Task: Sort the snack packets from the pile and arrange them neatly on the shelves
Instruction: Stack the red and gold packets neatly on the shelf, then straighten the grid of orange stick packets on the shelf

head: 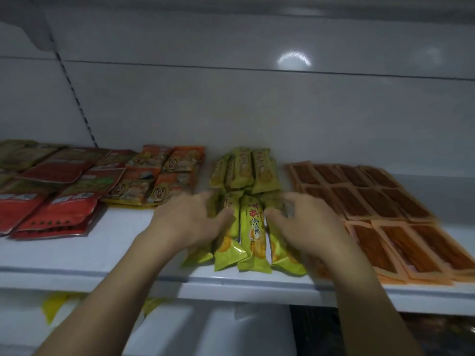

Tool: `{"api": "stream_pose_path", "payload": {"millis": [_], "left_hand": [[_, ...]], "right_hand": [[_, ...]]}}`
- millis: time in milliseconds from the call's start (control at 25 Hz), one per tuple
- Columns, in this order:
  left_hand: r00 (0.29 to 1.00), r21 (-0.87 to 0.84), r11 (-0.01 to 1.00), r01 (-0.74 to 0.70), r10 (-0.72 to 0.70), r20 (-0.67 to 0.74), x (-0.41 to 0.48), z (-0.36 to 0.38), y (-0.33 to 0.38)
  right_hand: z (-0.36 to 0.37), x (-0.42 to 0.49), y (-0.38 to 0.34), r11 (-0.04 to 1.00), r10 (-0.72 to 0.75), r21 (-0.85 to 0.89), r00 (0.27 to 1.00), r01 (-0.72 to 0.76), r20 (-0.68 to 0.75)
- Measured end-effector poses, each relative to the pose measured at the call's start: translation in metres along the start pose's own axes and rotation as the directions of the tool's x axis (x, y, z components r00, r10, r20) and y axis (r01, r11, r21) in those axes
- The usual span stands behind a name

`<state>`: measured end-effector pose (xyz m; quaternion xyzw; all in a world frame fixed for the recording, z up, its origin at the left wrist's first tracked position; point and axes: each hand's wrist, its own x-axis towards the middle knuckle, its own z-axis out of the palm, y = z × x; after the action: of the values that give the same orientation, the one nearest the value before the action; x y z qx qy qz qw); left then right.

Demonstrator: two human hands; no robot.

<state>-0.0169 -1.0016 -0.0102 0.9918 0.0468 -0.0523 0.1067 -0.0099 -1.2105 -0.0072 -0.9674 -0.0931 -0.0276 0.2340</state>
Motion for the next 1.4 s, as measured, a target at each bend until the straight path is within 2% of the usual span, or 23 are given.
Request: {"api": "stream_pose_path", "payload": {"millis": [80,200,400,680,920,1160,1240,1400], "left_hand": [[1.000,-0.030,1.000,-0.009,0.009,0.030,-0.014,0.013,0.004],[1.000,-0.089,0.996,-0.021,0.020,-0.008,-0.012,0.028,0.013],[0.996,-0.039,0.996,-0.079,0.077,-0.053,-0.016,0.048,0.019],[0.990,-0.045,0.990,-0.132,0.134,0.037,-0.015,0.029,0.010],[0.944,0.046,0.955,-0.294,0.297,-0.143,-0.019,0.014,0.022],[0.920,0.154,0.918,-0.366,0.382,-0.092,-0.004,-0.002,0.097],[0.918,0.107,0.917,-0.383,0.391,-0.067,0.013,-0.002,0.126],[0.934,-0.012,0.940,-0.342,0.341,0.108,0.059,0.019,0.185]], "right_hand": [[0.018,-0.016,-0.003,1.000,0.029,-0.001,0.997,-0.029,0.077],[0.039,-0.017,-0.006,0.998,0.027,-0.052,0.998,-0.024,0.055],[0.056,-0.019,-0.010,0.980,0.055,-0.192,0.998,-0.049,0.026],[0.045,-0.018,-0.017,0.970,0.086,-0.232,0.994,-0.068,0.069],[0.013,-0.027,-0.019,0.966,0.061,-0.252,0.998,-0.063,-0.015],[-0.035,-0.016,0.042,0.946,0.109,-0.300,0.993,-0.119,-0.050],[-0.054,-0.003,0.075,0.949,0.101,-0.296,0.994,-0.108,-0.038],[-0.097,0.019,0.152,0.967,0.050,-0.251,0.999,-0.044,0.017]]}}
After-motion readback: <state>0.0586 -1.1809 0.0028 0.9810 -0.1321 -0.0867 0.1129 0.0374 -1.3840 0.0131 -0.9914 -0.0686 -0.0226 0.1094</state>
